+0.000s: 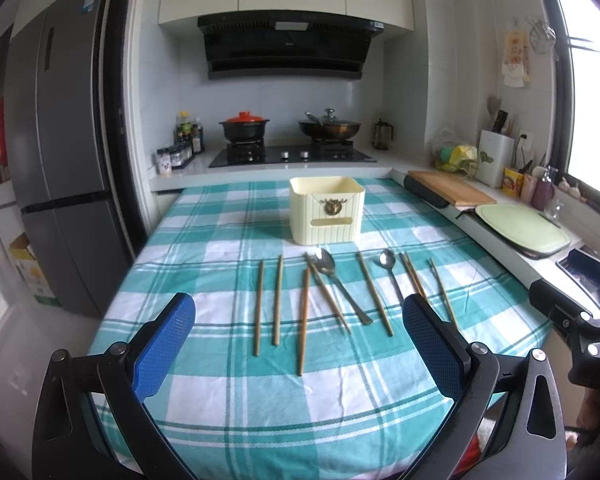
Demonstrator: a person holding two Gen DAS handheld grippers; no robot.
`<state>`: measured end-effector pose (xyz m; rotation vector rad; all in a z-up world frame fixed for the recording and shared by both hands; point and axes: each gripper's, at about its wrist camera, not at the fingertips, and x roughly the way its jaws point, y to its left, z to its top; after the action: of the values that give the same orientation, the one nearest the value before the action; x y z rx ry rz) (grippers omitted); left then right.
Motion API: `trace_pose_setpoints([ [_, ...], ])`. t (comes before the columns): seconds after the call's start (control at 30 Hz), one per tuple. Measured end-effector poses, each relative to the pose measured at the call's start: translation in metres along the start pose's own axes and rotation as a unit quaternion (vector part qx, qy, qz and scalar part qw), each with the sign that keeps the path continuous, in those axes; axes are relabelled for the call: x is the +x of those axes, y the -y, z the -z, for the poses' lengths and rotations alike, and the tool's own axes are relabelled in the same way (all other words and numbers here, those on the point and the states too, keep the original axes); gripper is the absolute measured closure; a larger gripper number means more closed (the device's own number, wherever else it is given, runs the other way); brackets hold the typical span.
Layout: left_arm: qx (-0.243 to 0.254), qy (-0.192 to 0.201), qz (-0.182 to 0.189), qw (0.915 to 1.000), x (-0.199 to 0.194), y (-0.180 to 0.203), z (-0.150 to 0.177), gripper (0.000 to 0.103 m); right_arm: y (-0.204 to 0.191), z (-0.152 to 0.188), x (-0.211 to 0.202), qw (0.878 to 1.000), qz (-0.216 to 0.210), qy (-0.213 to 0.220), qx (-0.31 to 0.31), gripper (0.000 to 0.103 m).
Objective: Organize utensils
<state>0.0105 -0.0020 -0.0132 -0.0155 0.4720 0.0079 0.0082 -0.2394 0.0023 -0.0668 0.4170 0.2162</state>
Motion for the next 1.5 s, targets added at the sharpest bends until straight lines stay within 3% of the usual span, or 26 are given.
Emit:
trace_pose_setpoints([
  [1.5,0.001,-0.002,-0.001,1.0,0.0048,0.0004,0.0022,0.001,-0.0029,0.0016,0.0043,1.0,0.001,-0.011,-0.007,0.0],
])
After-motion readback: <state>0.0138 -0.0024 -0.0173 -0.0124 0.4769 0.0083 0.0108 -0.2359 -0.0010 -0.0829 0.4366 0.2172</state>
